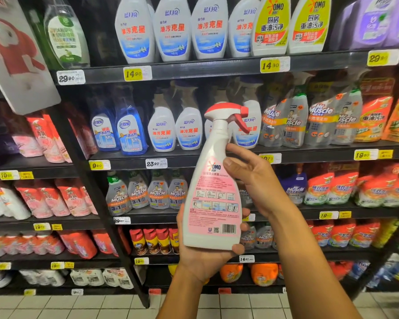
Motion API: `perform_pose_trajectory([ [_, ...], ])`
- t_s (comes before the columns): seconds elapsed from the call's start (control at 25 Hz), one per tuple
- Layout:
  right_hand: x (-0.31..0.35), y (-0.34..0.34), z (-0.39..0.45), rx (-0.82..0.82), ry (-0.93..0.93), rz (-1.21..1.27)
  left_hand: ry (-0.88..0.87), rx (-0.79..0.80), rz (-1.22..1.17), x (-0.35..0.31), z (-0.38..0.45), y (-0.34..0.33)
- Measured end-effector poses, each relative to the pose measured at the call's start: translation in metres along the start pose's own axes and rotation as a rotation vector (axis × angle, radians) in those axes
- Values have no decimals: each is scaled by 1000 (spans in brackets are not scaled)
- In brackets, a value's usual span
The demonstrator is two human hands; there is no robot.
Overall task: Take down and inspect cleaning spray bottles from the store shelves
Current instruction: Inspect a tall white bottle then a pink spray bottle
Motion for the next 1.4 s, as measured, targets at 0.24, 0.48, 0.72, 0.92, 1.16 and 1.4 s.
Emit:
perform_pose_trajectory([
  [0.24,-3,-4,0,9,2,25,-13,-76,-35,3,1,8],
  [0.48,-7,-4,0,39,26,25,-22,-50,-13,2,-2,11],
  [0.72,-13,1,-4,-110,29,-51,3,-121,163,-7,-2,-2],
  [0.92,-18,-1,-6,-100,28,-82,-117,-456,602,-13,5,-14],
  [1.16,-27,5,-4,-96,2,6,-144,-496,720,-9,6,-18],
  [1.4,-29,12,9,-139,-68,87,-20,-508,641,-15,7,-32],
])
Point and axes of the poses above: each hand's wrist, its own z-axis towards the middle knuckle, its own y-axis out of the back of the hand, x = y × z, the point moved 1 cm from there along z, towards the middle knuckle, and after that the axes turned 6 degrees about -y, right-handed, at the moved point
